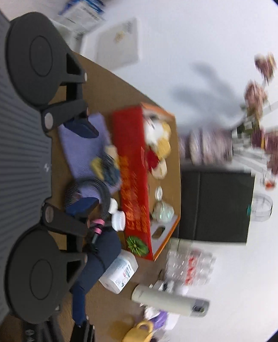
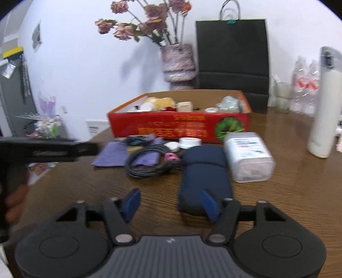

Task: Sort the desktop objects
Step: 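Grasp the black cable with the left gripper while the right grasps the pink-tipped cable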

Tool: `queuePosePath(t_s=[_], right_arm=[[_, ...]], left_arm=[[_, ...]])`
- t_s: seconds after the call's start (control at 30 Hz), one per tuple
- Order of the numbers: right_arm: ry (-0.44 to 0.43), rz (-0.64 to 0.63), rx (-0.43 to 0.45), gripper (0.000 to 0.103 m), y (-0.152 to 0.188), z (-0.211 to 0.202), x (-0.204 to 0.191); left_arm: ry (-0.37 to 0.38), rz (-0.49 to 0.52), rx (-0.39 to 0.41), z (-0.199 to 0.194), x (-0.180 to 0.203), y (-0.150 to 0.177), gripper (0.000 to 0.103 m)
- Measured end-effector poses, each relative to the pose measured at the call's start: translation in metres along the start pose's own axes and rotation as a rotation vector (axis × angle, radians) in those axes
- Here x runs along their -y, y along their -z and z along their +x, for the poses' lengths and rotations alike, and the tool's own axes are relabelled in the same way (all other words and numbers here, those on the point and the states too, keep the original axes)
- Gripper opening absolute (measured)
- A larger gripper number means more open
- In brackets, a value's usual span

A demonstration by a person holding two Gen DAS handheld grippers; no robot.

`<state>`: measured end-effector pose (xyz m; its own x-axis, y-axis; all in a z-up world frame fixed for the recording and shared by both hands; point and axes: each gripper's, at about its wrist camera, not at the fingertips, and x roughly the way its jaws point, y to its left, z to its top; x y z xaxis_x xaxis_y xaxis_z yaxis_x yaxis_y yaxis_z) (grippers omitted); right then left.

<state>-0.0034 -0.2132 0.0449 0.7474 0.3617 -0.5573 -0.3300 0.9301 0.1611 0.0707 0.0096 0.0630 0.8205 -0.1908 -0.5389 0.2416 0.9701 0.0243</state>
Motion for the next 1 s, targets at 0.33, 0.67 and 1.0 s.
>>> queuePosePath(t_s=[0.33, 0.67, 1.0], right_arm=[[0.025, 0.072, -0.087, 0.055, -0.033, 0.067, -0.019], [0.116, 0.095, -0.088, 0.039, -0.04, 0.098, -0.024], [0.179, -0.117, -0.03, 0.012, -0.026, 0.075, -0.048]], left_arm=[[0.05, 0.089, -0.116, 0.098, 0.0, -0.021, 0.045], [0.118, -0.068, -0.026, 0.04, -0.022, -0.018, 0.019], [0.051, -0.189, -0.053, -0.018, -0.038, 0.022, 0.019]])
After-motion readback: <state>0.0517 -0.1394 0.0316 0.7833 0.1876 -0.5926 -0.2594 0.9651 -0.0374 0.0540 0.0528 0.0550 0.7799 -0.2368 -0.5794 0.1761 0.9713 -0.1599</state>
